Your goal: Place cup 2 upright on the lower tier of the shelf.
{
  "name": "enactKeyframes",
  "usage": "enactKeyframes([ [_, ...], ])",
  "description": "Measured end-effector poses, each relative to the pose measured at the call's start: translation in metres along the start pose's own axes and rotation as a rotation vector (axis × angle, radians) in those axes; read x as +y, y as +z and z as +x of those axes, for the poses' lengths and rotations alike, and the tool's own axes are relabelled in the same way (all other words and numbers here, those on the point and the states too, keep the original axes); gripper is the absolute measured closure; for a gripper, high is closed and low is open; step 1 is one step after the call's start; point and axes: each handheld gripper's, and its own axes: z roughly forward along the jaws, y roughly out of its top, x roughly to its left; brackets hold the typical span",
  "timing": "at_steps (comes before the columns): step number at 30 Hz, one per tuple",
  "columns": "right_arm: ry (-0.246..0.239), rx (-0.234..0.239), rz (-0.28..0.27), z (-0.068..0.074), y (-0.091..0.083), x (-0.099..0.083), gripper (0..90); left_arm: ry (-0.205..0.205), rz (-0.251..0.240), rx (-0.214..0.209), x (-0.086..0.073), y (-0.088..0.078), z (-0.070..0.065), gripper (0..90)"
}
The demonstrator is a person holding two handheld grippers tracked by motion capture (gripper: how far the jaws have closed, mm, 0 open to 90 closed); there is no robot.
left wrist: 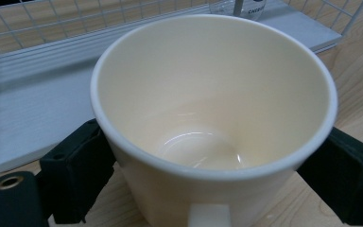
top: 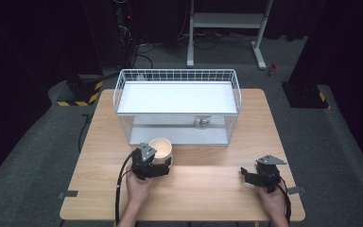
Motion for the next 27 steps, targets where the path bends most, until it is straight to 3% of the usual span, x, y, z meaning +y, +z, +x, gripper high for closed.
enactKeyframes([
  [16,0.000,0.000,0.000,0.000,0.000,0.000,23.5,-0.008,-0.004,0.025,0.017,0.012,0.008,9.8],
  [20,0.000,0.000,0.000,0.000,0.000,0.000,23.5,-0.029,-0.009,0.021,0.020,0.016,0.011,9.8],
  [23,0.000,0.000,0.000,0.000,0.000,0.000,23.5,-0.010,0.002,0.044,0.023,0.020,0.011,9.8],
  [27,0.000,0.000,0.000,0.000,0.000,0.000,23.5,-0.017,-0.006,0.047,0.028,0.025,0.013,9.8],
])
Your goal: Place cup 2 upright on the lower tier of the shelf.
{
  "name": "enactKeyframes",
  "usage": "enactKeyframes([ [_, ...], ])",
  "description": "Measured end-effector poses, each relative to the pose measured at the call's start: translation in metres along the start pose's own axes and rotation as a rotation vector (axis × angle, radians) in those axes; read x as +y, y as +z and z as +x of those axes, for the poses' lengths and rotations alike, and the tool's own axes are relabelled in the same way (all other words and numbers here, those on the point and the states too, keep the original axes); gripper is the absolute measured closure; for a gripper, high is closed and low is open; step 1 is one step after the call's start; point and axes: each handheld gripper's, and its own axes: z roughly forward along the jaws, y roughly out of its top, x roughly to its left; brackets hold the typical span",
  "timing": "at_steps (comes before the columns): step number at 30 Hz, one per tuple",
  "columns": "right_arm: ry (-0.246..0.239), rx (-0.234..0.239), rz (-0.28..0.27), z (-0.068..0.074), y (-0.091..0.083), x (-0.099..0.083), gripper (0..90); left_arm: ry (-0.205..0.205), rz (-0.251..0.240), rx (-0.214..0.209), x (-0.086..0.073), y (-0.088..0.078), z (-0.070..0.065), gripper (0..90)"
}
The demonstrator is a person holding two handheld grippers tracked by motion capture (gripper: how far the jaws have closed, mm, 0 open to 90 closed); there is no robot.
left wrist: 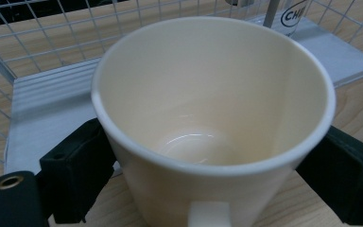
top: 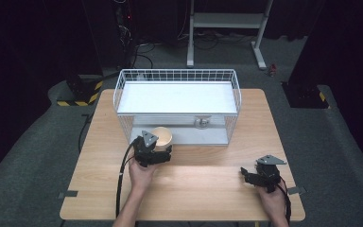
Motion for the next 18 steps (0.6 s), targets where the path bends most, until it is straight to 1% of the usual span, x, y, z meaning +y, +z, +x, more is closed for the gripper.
enactKeyframes([
  [2,0.004,0.000,0.001,0.000,0.000,0.000,23.5,0.005,-0.005,0.004,0.002,0.002,0.001,9.8],
  [3,0.004,0.000,0.001,0.000,0.000,0.000,23.5,-0.003,-0.012,0.004,0.003,0.004,0.001,9.8],
  [5,0.003,0.000,0.001,0.000,0.000,0.000,23.5,-0.023,-0.007,0.006,0.003,0.007,0.003,9.8],
  [6,0.003,0.000,0.001,0.000,0.000,0.000,23.5,-0.026,-0.007,0.014,0.003,0.008,0.004,9.8],
  [9,0.000,0.000,0.000,0.000,0.000,0.000,23.5,-0.032,0.001,0.018,0.003,0.013,0.006,9.8],
  [11,0.000,0.000,0.000,0.000,0.000,0.000,23.5,-0.020,0.003,0.028,0.005,0.016,0.006,9.8],
  [15,0.000,0.000,0.000,0.000,0.000,0.000,23.5,-0.024,-0.002,0.033,0.007,0.022,0.006,9.8],
  [18,0.000,0.000,0.000,0.000,0.000,0.000,23.5,-0.014,0.000,0.036,0.008,0.026,0.005,9.8],
])
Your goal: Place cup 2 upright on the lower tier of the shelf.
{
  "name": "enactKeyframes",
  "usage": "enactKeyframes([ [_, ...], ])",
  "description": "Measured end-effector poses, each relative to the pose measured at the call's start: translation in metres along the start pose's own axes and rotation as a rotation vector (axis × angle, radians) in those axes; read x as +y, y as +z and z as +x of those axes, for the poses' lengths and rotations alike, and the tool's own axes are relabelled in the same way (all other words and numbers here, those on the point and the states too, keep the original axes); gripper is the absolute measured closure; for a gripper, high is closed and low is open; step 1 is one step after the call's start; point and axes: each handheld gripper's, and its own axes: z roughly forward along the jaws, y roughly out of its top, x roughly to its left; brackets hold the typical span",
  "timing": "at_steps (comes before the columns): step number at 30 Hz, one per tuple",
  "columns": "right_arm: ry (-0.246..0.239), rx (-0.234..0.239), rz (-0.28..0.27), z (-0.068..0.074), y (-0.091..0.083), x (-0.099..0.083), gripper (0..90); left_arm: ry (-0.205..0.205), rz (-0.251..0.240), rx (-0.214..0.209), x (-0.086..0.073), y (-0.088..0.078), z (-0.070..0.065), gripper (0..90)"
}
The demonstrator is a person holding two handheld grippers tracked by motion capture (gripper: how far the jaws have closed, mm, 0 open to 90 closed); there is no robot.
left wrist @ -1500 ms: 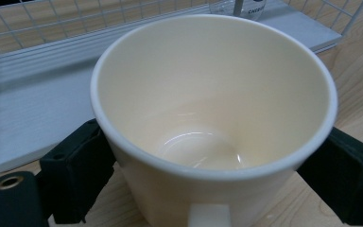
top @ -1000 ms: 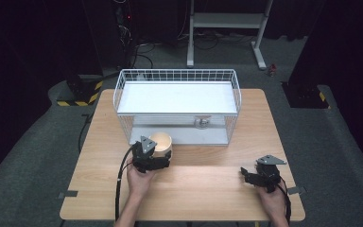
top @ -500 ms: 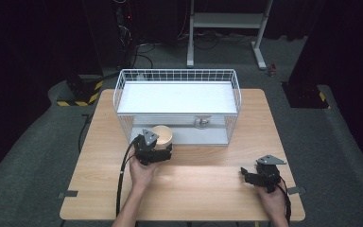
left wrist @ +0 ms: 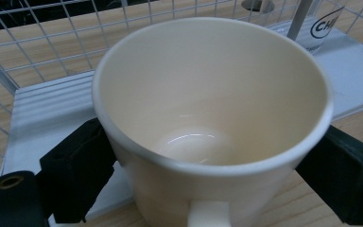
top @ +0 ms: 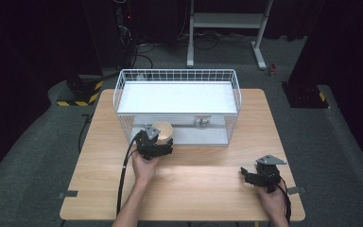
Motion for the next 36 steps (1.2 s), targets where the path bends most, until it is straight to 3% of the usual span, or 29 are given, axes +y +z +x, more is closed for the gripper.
enactKeyframes([
  [4,0.000,0.000,0.000,0.000,0.000,0.000,23.5,-0.021,-0.004,-0.005,0.000,0.005,0.001,9.9],
  [6,0.000,0.000,0.000,0.000,0.000,0.000,23.5,-0.005,0.008,-0.003,0.000,0.007,0.001,9.9],
  [36,0.000,-0.001,0.000,0.000,0.000,0.000,23.5,-0.006,-0.039,-0.002,-0.003,0.022,0.005,9.7],
])
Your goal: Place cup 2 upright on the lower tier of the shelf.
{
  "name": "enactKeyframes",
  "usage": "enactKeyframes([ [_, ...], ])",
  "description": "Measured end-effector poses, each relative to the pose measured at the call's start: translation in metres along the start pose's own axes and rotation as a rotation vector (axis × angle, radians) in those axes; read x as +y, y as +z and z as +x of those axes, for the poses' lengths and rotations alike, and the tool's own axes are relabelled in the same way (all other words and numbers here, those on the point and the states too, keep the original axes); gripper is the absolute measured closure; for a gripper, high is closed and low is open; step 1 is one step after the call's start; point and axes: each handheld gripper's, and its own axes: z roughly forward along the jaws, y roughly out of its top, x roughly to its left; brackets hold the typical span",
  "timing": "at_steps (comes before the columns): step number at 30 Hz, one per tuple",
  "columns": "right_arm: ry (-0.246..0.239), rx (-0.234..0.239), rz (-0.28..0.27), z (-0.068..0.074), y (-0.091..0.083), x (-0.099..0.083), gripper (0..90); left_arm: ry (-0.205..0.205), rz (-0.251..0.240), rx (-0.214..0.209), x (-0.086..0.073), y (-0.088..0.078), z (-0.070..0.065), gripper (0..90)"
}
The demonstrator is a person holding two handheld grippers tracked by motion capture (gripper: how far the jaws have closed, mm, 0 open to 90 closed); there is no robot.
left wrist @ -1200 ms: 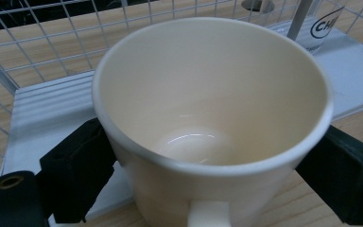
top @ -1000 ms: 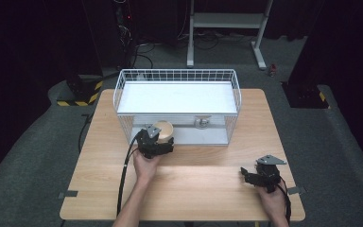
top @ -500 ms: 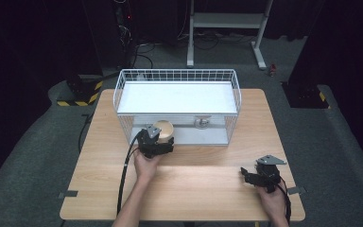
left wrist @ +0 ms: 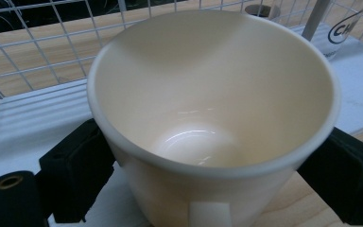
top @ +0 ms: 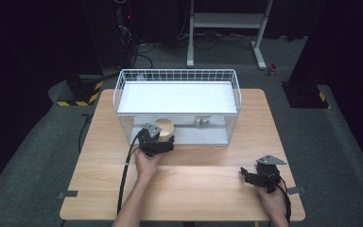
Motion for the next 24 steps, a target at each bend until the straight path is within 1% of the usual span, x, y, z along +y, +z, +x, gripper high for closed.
enactKeyframes([
  [1,0.000,0.000,0.000,0.0000,0.0000,0.0000,23.4,-0.004,0.000,-0.004,0.0000,0.0006,-0.0002,9.7],
  [5,0.001,0.000,0.000,0.0000,0.0000,0.0000,23.4,0.004,-0.006,-0.002,-0.0002,0.0023,0.0012,9.7],
  [7,0.000,0.001,0.000,0.0000,-0.0001,0.0000,23.4,-0.008,-0.012,-0.002,-0.0004,0.0034,0.0007,9.7],
  [10,0.004,0.001,0.002,0.0003,-0.0002,0.0001,23.4,-0.008,-0.013,-0.001,0.0000,0.0052,0.0013,9.6],
  [12,0.003,0.001,0.001,0.0003,-0.0002,0.0001,23.4,-0.003,-0.005,0.006,0.0022,0.0073,0.0015,9.5],
  [14,0.003,0.000,0.001,0.0003,-0.0003,-0.0001,23.4,-0.007,0.007,0.009,0.0047,0.0087,0.0012,9.5],
  [17,0.003,-0.001,0.001,0.0004,-0.0003,-0.0001,23.4,0.001,0.019,0.009,0.0068,0.0092,0.0019,9.4],
  [24,0.000,-0.001,0.000,0.0001,-0.0003,-0.0002,23.4,-0.024,0.026,-0.007,0.0082,0.0074,0.0026,8.6],
])
